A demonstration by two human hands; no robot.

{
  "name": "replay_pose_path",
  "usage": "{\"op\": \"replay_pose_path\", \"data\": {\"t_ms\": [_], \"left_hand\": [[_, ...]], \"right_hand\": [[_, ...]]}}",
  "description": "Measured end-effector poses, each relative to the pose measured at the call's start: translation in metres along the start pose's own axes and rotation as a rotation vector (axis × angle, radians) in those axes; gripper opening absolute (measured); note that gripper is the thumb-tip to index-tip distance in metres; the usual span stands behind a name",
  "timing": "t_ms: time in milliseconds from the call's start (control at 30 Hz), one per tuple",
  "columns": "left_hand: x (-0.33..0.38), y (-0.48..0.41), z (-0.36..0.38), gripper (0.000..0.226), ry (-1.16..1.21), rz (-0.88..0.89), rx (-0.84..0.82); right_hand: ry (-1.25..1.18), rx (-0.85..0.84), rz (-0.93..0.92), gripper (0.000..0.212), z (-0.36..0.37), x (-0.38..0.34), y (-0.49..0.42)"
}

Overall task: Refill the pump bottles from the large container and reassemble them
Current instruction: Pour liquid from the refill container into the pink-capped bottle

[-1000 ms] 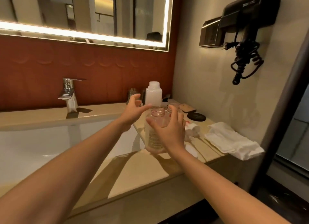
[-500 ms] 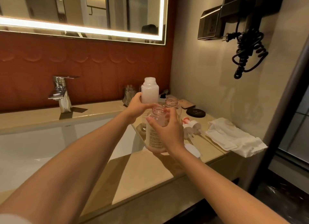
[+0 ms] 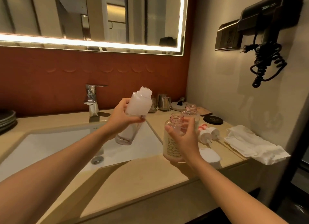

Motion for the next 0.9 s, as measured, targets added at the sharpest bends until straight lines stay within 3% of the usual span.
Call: {"op": "replay_pose_path", "data": {"t_ms": [233,500,700,900], "left_hand": [[0.001,0.025,-0.021,0.078,-0.428,0.033,0.014],[0.02,0.021,-0.003,0.084,-0.562,0.159,-0.021],[0.024,0.012,0.012,0.089,-0.75,0.153,-0.092],[0.027,0.005,0.011,0.092,-0.787,0.175,-0.135]], "right_hand": [[-0.064,-0.038,-0.024,0.07,0.012,0.004,0.011],[-0.097,0.01,-0.051,0.074,0.019,0.013,0.014],[-0.057,0.026,-0.042,0.075,0.022,0.016,0.012],[-0.027,0.045,-0.046,0.076,0.023,0.019,0.011]]}}
Point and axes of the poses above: each hand's wrist, its own y-axis away from the middle knuckle, its own z-axis out of the palm, x = y × z, the point moved 2 cm from there along -y, towards the middle knuckle, and after that the axes turned 8 degrees about -x, right-handed, at the moved point
